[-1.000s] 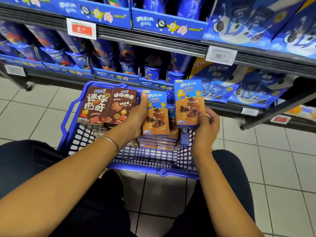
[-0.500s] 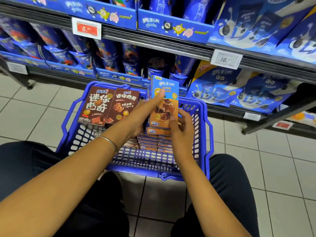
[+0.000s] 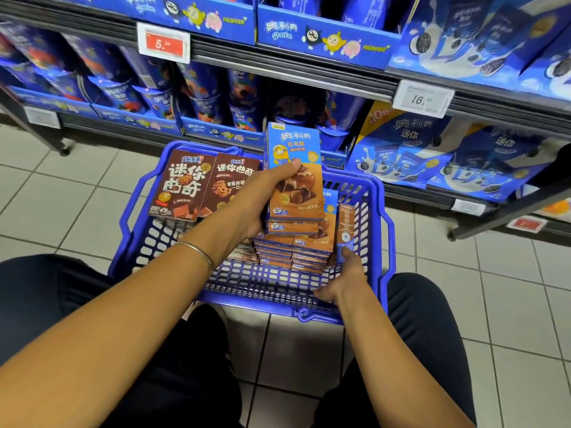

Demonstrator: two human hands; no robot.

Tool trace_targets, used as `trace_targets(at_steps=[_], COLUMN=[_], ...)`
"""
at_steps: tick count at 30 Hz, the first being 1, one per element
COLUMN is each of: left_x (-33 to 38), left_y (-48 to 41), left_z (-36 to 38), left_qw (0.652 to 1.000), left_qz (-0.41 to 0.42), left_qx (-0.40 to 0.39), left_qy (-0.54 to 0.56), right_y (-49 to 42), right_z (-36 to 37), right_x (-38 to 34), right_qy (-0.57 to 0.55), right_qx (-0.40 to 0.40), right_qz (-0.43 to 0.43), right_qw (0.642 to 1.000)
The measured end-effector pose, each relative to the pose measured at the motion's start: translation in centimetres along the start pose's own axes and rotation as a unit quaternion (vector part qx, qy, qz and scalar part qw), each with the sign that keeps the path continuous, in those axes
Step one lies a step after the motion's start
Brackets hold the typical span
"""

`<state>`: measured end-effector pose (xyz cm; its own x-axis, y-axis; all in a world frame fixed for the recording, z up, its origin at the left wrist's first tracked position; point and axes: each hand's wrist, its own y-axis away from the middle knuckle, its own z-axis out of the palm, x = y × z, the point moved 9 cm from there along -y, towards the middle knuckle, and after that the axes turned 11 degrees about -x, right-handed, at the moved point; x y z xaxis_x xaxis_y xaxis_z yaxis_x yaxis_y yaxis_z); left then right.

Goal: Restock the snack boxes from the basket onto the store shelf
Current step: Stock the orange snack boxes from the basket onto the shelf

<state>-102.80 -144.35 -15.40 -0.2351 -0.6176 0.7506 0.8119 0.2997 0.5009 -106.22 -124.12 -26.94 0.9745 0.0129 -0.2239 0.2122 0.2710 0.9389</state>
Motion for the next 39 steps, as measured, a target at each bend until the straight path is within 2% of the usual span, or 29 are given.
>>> trace_targets(at_steps=[6,12,18,22,26,31,36,39], left_x=[-1.4,-1.9,-2.0,-1.9,-1.6,-1.1,-0.7,-0.3], left_y=[-0.5,-0.6,-0.7,-0.5,-0.5,-0.3,-0.2,0.1], left_z=[-0.3,-0.5,-1.0,-1.2,-1.0,-0.9,-0.9,-0.6], left_qw=[0.999,0.999,0.997,0.997,0.996,0.999,0.999,0.998], left_qz=[-0.026,-0.039,-0.053,-0.048,-0.052,-0.039,-0.019,-0.002], left_qx=[0.014,0.008,0.024,0.033,0.029,0.004,0.018,0.029], left_qy=[-0.020,-0.030,-0.051,-0.057,-0.064,-0.037,-0.041,-0.058], right_y=[-2.6,-2.3,0.7,2.9,6.0,8.9,9.8,10.2], right_z=[0.4,0.2,-0.2,1.2,4.1,6.2,7.9,8.9], right_x=[0.7,0.6,-0.8,-1.9,-3.8,-6.8,-8.0,-8.1], right_qy=[-0.091,-0.108,-0.127,-0.112,-0.052,0.057,0.160,0.237], right_qx=[-0.062,-0.054,-0.032,-0.089,-0.183,-0.262,-0.263,-0.253], right_qz=[0.029,-0.009,-0.116,-0.185,-0.257,-0.300,-0.309,-0.338], right_qw=[0.993,0.993,0.985,0.972,0.947,0.916,0.900,0.875])
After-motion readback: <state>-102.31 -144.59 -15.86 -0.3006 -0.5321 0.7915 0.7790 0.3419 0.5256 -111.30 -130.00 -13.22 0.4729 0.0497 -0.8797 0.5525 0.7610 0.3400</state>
